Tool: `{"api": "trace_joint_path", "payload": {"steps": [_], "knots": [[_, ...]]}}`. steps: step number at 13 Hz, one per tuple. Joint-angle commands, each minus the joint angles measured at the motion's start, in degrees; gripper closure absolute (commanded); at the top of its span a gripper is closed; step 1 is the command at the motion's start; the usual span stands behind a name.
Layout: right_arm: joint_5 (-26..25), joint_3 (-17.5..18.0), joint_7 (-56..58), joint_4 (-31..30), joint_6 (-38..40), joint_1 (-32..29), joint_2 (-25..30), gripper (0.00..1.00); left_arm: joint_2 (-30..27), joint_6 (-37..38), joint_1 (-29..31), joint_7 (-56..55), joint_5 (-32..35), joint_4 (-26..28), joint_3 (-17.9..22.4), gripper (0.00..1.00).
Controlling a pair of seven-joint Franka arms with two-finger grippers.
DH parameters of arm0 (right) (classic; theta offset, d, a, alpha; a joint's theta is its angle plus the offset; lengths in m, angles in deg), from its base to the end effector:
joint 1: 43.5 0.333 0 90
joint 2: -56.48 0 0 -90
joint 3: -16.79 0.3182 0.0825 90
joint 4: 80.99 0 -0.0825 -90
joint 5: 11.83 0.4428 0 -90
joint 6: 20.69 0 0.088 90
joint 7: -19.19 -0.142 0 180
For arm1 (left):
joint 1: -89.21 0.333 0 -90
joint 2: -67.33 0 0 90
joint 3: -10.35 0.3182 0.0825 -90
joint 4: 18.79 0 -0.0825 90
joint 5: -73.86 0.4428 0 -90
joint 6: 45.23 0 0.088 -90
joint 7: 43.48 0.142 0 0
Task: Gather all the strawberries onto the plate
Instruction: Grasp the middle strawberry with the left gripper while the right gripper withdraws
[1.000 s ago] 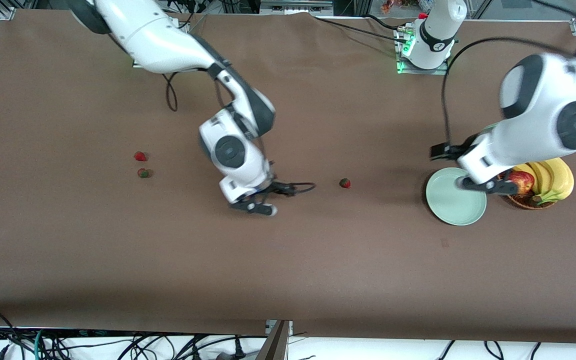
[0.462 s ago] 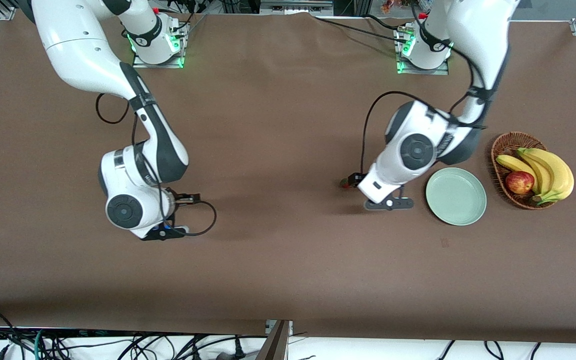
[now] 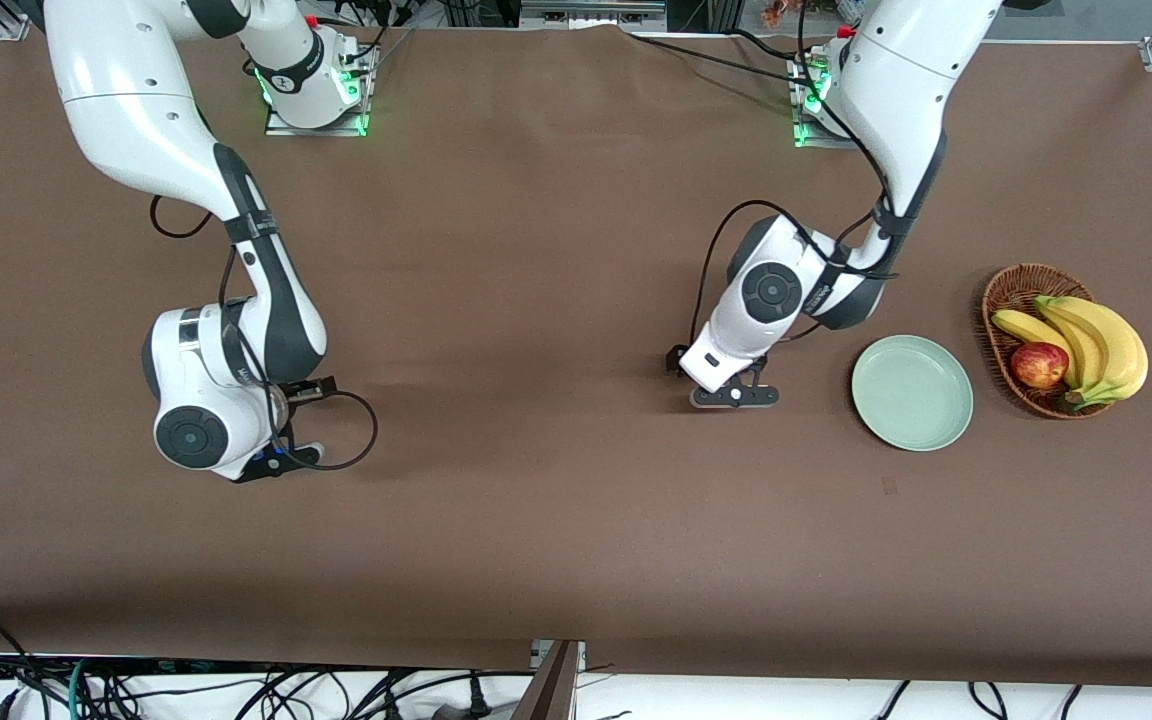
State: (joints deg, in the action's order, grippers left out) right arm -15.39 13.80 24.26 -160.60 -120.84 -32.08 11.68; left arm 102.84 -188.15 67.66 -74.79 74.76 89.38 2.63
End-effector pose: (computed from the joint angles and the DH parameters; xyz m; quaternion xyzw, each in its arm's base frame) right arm 0.7097 0.1017 0.1540 0.9679 0.1300 -0.2080 0.0544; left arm 0.5820 -0.3281 0.0966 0.9991 0.0237 -0.0206 0.0278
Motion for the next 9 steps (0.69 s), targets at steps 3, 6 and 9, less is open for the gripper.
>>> {"api": "trace_joint_path", "payload": {"steps": [3, 6, 9], "knots": [[-0.4, -0.1, 4.4, -14.0, -9.1, -2.2, 5.9, 0.0, 0.4, -2.6, -1.3, -1.7, 1.3, 0.0, 0.6, 0.13], [-0.4, -0.2, 4.4, -20.8, -13.8, -2.3, 8.8, 0.0, -0.4, -1.9, -2.7, -1.8, 1.3, 0.7, 0.6, 0.73], [-0.4, -0.2, 4.4, -24.4, -15.3, -2.3, 10.6, 0.0, -1.2, 0.2, -2.8, -1.5, 1.3, 1.1, 0.6, 0.89]]}}
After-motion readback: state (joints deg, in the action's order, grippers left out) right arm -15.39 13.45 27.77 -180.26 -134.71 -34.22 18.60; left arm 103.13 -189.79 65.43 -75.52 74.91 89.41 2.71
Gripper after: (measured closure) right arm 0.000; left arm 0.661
